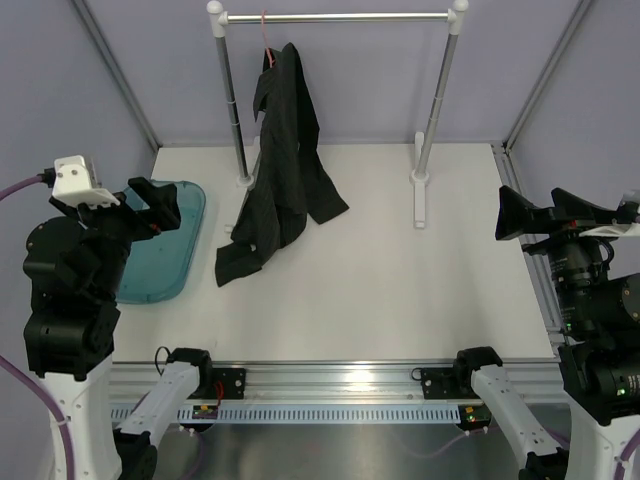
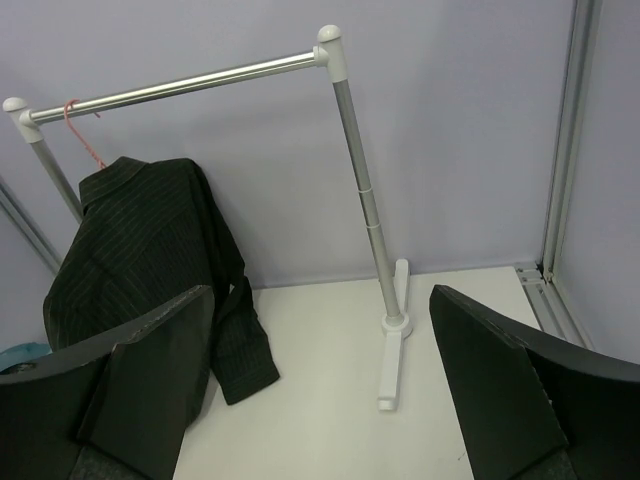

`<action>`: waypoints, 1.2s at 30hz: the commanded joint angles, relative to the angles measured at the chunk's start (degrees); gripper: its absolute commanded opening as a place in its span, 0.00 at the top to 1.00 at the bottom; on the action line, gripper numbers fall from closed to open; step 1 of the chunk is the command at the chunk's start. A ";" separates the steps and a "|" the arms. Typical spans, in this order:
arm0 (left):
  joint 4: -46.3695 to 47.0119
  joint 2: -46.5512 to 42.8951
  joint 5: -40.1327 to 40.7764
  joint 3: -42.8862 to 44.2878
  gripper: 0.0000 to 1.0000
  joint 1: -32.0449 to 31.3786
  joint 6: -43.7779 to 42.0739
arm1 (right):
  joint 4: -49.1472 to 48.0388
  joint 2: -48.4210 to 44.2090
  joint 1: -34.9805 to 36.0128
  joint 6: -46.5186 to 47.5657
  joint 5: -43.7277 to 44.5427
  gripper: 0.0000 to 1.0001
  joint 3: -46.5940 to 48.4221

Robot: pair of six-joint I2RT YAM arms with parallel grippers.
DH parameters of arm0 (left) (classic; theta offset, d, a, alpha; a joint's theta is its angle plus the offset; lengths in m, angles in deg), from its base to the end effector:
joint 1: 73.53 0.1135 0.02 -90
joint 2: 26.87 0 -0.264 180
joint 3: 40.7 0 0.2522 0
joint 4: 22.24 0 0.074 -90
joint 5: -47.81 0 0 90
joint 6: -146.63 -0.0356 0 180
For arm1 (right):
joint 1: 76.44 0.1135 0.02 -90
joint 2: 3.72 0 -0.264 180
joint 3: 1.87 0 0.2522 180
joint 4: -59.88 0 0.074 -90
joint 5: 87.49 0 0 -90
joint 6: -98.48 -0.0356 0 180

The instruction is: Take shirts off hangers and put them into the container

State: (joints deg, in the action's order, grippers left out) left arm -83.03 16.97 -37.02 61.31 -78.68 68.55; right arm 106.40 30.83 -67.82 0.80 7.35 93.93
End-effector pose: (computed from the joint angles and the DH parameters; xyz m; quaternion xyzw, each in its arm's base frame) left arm 0.0719 -0.0033 0.5056 -0.0738 0.7193 -0.0702 0.6873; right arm 0.0299 0.0015 0.5122 0.0284 0.6103 0.0866 0.7869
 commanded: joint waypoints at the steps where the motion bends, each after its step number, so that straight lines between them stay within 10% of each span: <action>1: 1.85 -0.59 -1.39 -1.14 0.01 -0.21 0.21 | -1.38 -0.44 0.52 0.30 -1.06 0.01 -0.74; 17: 8.70 7.83 -7.80 -1.68 0.01 -0.21 8.99 | 2.93 5.18 0.43 -4.45 -0.19 0.00 -4.17; 36: 18.72 44.75 0.37 20.73 0.04 -11.38 8.56 | 12.50 7.90 0.52 -1.11 -8.17 0.00 -5.31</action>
State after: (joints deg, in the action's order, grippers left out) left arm -68.54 59.65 -40.28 78.86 -89.74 77.86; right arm 116.23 38.41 -67.82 -2.11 3.11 88.88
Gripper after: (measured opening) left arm 0.971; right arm 0.993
